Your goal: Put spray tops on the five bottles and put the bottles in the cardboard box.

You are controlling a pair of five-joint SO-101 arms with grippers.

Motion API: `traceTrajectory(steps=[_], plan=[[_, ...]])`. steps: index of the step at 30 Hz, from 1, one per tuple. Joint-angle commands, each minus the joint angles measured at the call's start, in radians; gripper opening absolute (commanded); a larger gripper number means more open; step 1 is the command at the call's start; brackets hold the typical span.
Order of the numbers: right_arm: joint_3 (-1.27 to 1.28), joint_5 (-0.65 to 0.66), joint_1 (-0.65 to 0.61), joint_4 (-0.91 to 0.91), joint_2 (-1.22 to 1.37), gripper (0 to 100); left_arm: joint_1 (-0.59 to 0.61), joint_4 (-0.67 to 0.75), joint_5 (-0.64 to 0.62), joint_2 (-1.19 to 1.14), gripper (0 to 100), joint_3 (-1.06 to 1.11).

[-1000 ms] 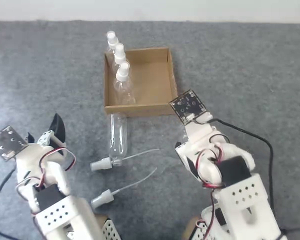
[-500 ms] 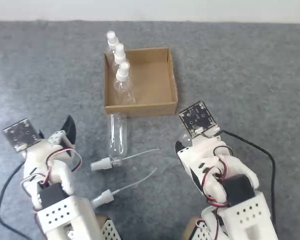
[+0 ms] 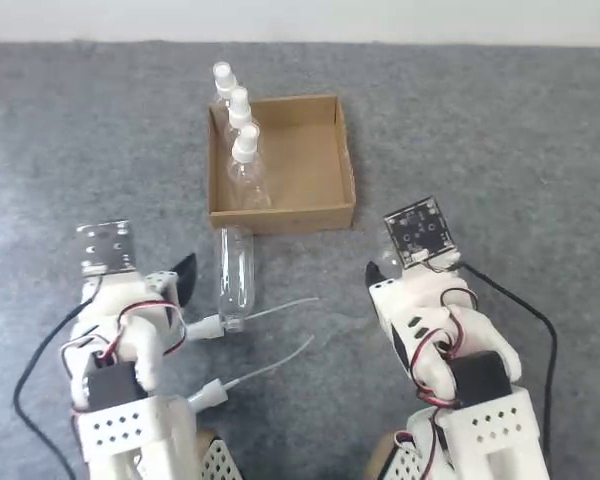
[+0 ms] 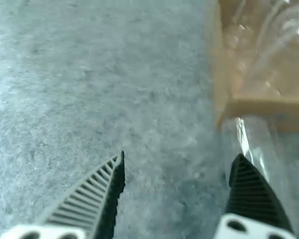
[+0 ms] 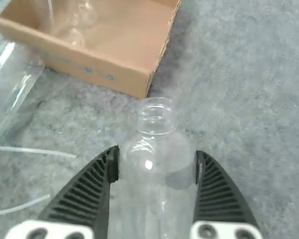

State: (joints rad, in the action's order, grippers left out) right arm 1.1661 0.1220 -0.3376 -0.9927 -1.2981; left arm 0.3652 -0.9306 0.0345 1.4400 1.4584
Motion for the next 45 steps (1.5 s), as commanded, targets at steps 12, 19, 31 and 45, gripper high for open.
traceTrajectory(steps=[12,19,31,45], plan=[[-0.002,-0.029,0.013,0.035,-0.016,10.1,-0.103,-0.244,0.319,0.009,32,-0.116],[-0.002,-0.029,0.013,0.035,-0.016,10.1,-0.13,-0.325,0.474,0.009,29,-0.116],[0.0,-0.029,0.013,0.035,-0.015,10.1,-0.132,-0.351,0.595,-0.084,28,-0.101],[0.002,-0.029,0.012,0.035,-0.015,10.1,-0.15,-0.186,0.603,-0.557,27,-0.208]])
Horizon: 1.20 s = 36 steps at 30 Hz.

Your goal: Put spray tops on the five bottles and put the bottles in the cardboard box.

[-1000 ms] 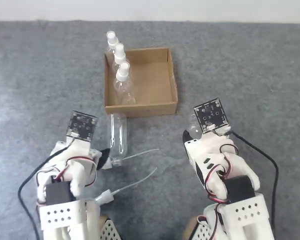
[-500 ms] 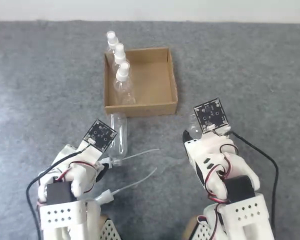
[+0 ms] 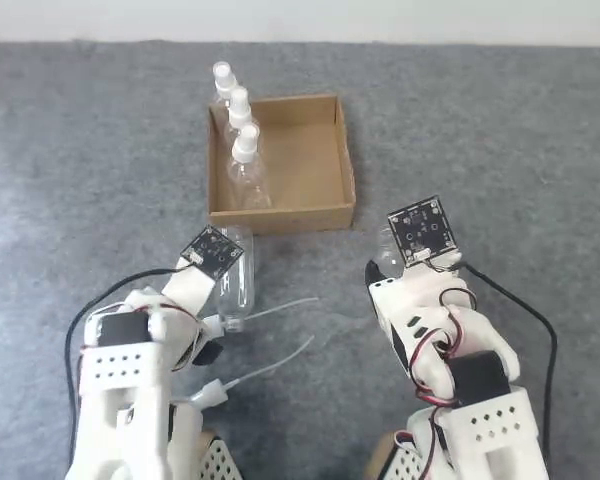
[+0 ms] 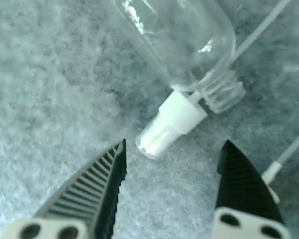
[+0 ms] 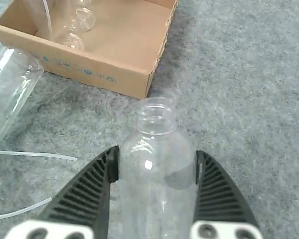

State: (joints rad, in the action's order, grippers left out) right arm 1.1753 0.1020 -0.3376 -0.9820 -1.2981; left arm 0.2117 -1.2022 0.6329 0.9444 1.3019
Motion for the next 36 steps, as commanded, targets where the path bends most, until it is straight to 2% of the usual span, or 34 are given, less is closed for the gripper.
traceTrajectory(steps=[1,5,9,17,19,22,27,30,36], plan=[[-0.008,-0.009,0.012,0.024,-0.015,10.1,0.008,0.1,0.006,-0.075,27,-0.05],[-0.008,-0.009,0.012,0.024,-0.015,10.1,0.052,0.186,0.009,-0.133,27,-0.05],[-0.008,-0.009,0.012,0.022,-0.015,10.1,0.109,0.239,0.071,-0.233,27,-0.056],[-0.008,-0.009,0.012,0.022,-0.015,10.1,0.295,0.35,0.072,-0.453,27,-0.191],[-0.008,-0.009,0.012,0.022,-0.015,10.1,0.305,0.354,0.064,-0.509,27,-0.225],[-0.008,-0.009,0.012,0.022,-0.015,10.1,0.304,0.358,-0.028,-0.582,27,-0.275],[-0.008,-0.009,0.012,0.022,-0.015,10.1,0.302,0.328,-0.101,-0.647,27,-0.348],[-0.002,-0.009,0.01,0.025,-0.015,10.1,0.302,0.245,-0.114,-0.654,27,-0.383],[0.002,-0.008,0.008,0.035,-0.015,10.1,0.264,0.069,-0.224,-0.663,27,-0.461]])
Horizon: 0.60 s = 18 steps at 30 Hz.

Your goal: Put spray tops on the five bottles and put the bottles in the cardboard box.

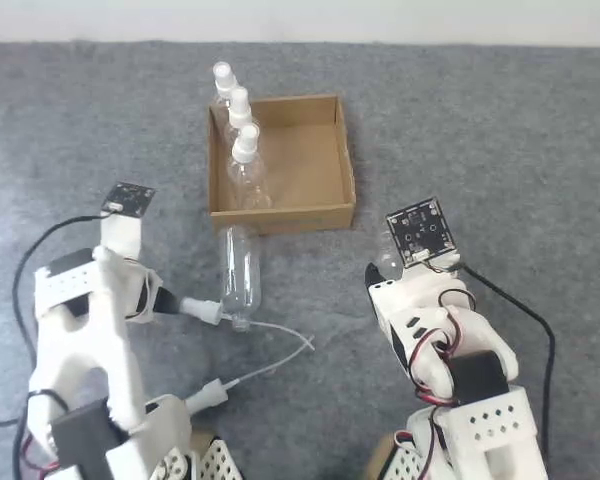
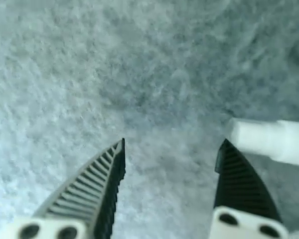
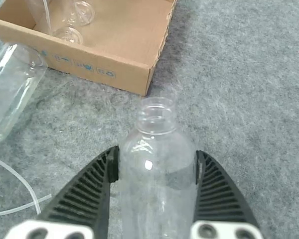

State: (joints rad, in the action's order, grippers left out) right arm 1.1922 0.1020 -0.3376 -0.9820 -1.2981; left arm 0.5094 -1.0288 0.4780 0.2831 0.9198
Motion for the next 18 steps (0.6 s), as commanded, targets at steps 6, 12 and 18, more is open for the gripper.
traceTrajectory(steps=[6,12,18], plan=[[-0.015,-0.008,0.008,0.033,-0.015,10.1,-0.038,-0.227,-0.13,-0.002,27,-0.171],[-0.015,-0.008,0.008,0.033,-0.015,10.1,-0.064,-0.391,-0.08,-0.002,27,-0.194],[-0.015,-0.008,0.008,0.031,-0.015,10.1,-0.135,-0.437,-0.141,-0.003,27,-0.179]])
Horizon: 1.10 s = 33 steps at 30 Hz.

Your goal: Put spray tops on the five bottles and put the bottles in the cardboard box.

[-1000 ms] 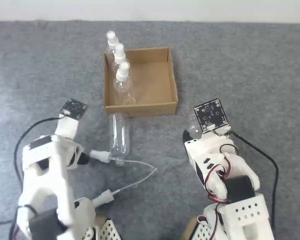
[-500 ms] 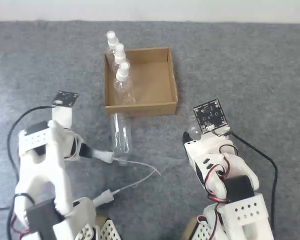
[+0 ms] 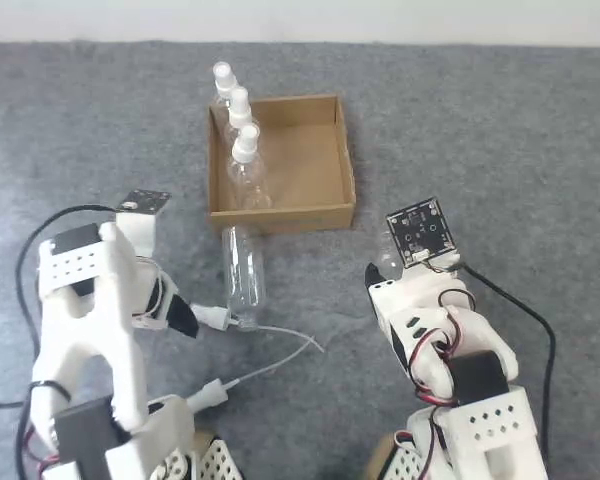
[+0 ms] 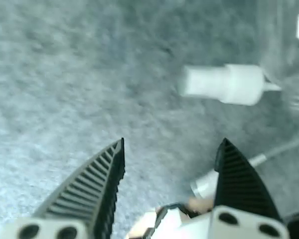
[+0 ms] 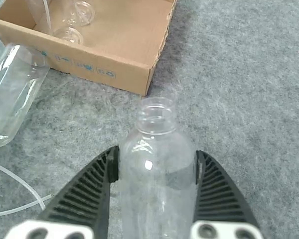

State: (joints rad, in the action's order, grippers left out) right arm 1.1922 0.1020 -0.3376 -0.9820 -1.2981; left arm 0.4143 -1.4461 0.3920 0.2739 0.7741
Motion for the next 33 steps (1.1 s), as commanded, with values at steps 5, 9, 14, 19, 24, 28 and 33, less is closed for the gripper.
traceTrajectory(steps=[5,9,14,19,24,28,33], plan=[[-0.015,-0.008,0.008,0.031,-0.015,10.1,-0.078,0.023,-0.282,0.006,27,-0.028],[-0.015,-0.008,0.008,0.031,-0.015,10.1,-0.14,0.028,-0.439,0.006,27,-0.015],[-0.015,-0.008,0.008,0.031,-0.015,10.1,-0.199,0.055,-0.594,0.008,27,0.041],[-0.015,-0.008,0.008,0.03,-0.015,10.1,-0.213,0.241,-0.72,0.008,27,0.137],[-0.015,-0.008,0.008,0.03,-0.015,10.1,-0.21,0.417,-0.822,0.015,27,0.229],[-0.015,-0.008,0.008,0.03,-0.015,10.1,-0.21,0.445,-0.896,0.015,27,0.239],[-0.015,-0.008,0.008,0.03,-0.015,10.1,-0.21,0.445,-0.968,0.009,27,0.242]])
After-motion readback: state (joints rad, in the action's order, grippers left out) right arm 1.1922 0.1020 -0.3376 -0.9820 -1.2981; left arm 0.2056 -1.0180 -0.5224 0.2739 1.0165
